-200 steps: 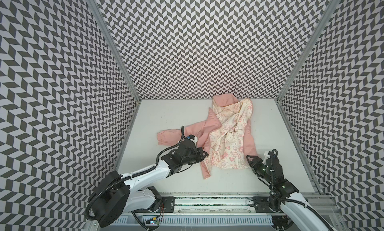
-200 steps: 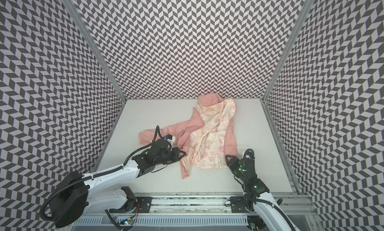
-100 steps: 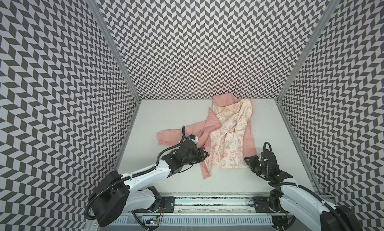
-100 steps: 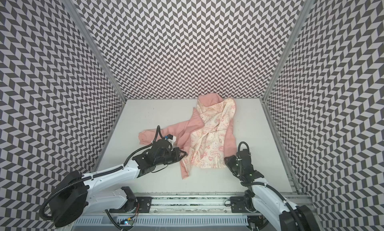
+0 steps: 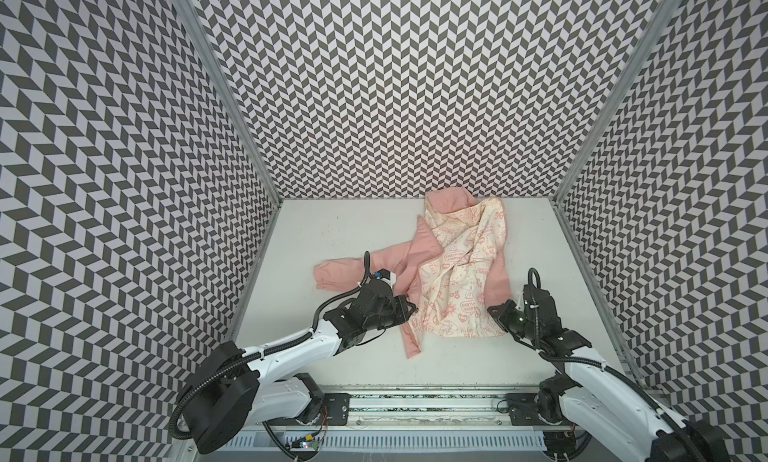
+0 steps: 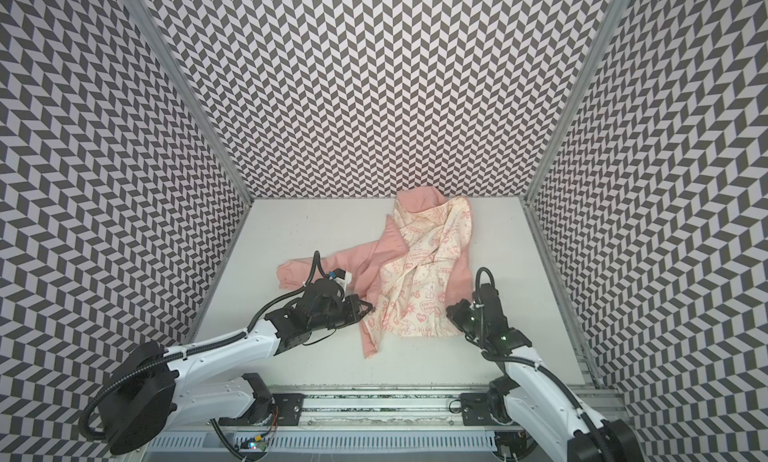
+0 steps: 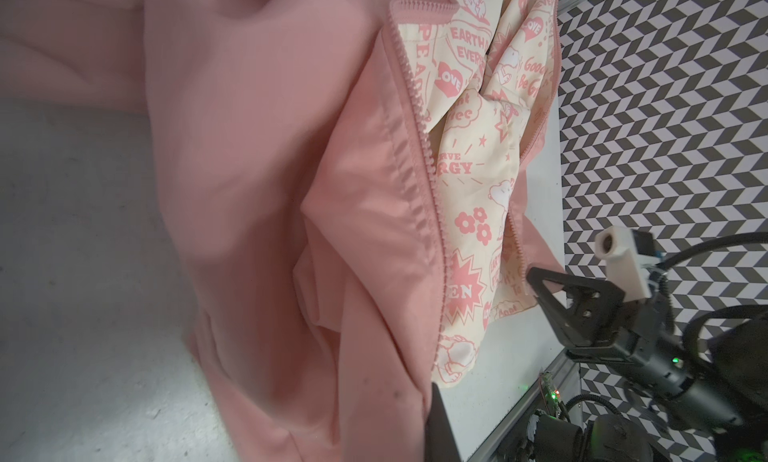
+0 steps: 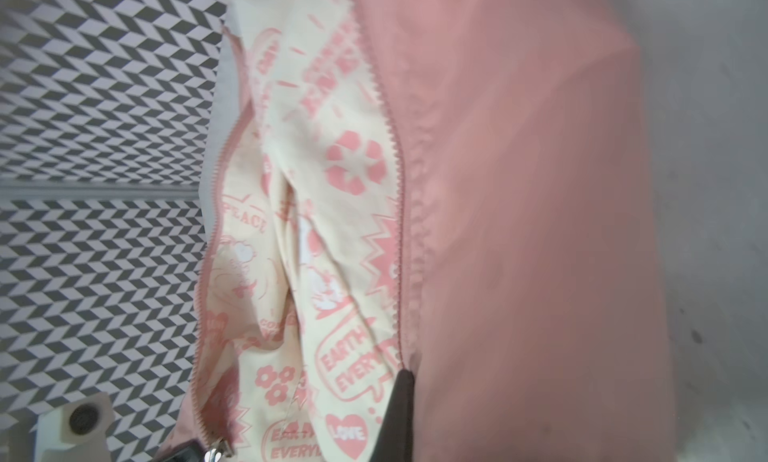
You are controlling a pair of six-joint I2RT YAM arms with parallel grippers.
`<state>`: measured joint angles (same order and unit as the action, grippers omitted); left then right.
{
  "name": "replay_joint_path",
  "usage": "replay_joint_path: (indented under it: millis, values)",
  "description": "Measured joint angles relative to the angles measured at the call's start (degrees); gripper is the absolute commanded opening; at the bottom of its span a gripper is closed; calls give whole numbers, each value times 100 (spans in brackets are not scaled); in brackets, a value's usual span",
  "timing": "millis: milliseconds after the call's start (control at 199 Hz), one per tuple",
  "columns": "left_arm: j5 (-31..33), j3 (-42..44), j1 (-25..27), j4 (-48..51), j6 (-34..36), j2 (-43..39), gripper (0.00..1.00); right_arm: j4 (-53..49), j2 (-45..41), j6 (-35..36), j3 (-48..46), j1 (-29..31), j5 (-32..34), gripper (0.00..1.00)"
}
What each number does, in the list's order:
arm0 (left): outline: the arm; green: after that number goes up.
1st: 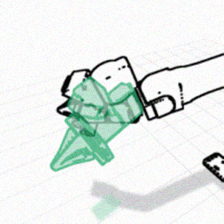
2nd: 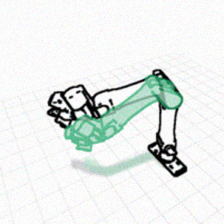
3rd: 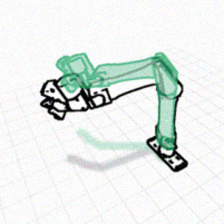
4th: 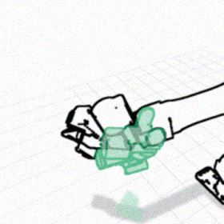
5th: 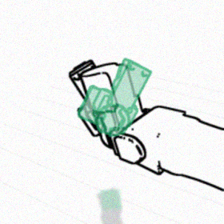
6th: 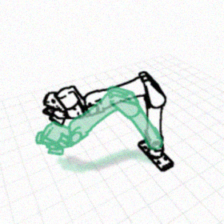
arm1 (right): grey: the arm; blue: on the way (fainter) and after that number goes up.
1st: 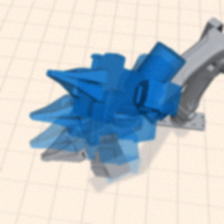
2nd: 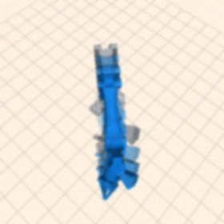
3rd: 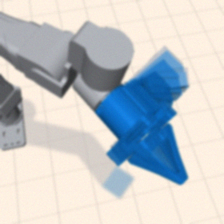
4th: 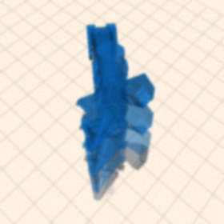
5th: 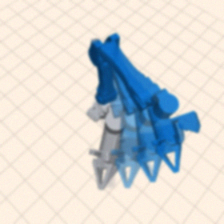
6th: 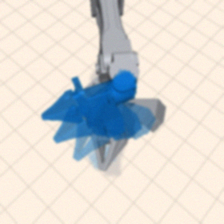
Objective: Zip up the jacket
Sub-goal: 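Carry the right gripper's zipper edge across toward the left gripper at the hem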
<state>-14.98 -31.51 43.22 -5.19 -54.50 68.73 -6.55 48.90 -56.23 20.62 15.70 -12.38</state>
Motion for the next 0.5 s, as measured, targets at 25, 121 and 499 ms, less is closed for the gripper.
replay_joint_path:
  millis: [25,121,499]
  values:
    - [7,0,-2,4,0,11,0,-131,87,107,245,98,44,0]
    - [52,0,-15,9,-2,22,0,-446,734,516,1392,682,258,0]
    - [496,748,-938,1014,-175,-1290,0,-249,4138,942,3604,2896,251,0]
